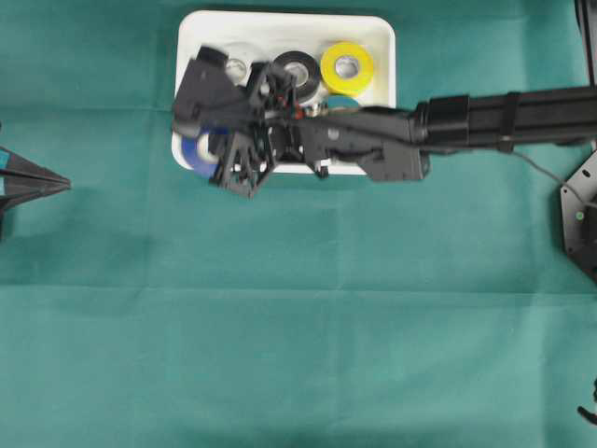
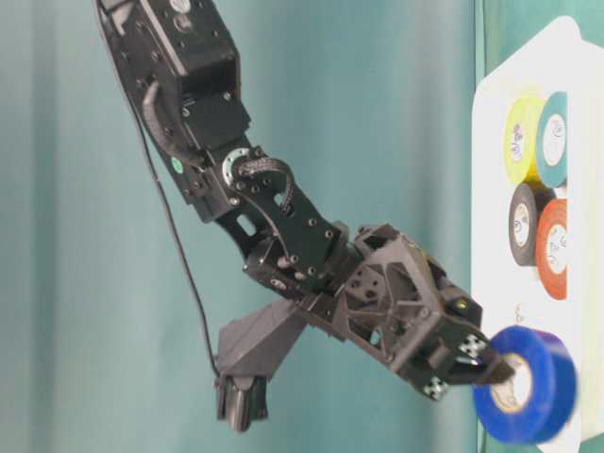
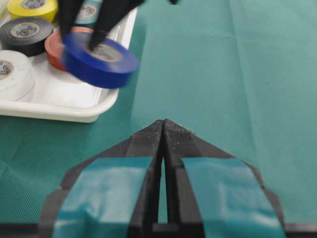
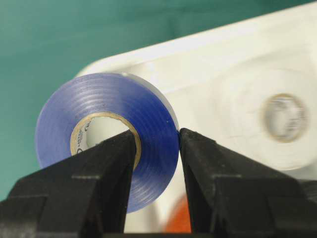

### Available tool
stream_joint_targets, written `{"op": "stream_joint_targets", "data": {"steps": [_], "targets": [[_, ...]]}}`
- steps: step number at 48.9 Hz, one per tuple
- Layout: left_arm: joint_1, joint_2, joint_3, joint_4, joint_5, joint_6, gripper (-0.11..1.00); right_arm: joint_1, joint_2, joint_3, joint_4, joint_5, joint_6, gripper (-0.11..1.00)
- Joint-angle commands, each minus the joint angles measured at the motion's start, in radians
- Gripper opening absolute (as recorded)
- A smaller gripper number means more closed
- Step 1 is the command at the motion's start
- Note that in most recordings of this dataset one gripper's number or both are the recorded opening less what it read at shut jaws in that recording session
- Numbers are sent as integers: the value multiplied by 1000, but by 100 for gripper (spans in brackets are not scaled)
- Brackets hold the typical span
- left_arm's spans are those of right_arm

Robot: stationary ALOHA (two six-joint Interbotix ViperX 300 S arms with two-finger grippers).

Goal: Put the tape into the white case with the right arm.
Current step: 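Carry the blue roll into the tray's left side and release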

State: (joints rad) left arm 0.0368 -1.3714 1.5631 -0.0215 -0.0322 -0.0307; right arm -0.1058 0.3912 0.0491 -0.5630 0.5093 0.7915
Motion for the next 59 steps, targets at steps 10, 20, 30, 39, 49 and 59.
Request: {"op": "stream_joint_targets", "data": {"steps": [10, 20, 30, 39, 49, 59], "targets": [[-2, 8, -11, -2, -6, 0, 0, -60, -55, -17, -9, -43, -2, 1], [-2, 8, -11, -3, -6, 0, 0, -69, -55, -3, -9, -40, -2, 1], [-2, 8, -11, -2, -6, 0, 0, -81, -80, 26, -20, -43, -2, 1], [-2, 8, -11, -2, -6, 0, 0, -94, -103, 63, -29, -77, -3, 1], [-2, 8, -11, -2, -6, 0, 0, -101, -103, 104, -37, -221, 2, 1], [-2, 8, -11, -2, -5, 0, 0, -106, -103, 112, -35, -229, 3, 1]]}}
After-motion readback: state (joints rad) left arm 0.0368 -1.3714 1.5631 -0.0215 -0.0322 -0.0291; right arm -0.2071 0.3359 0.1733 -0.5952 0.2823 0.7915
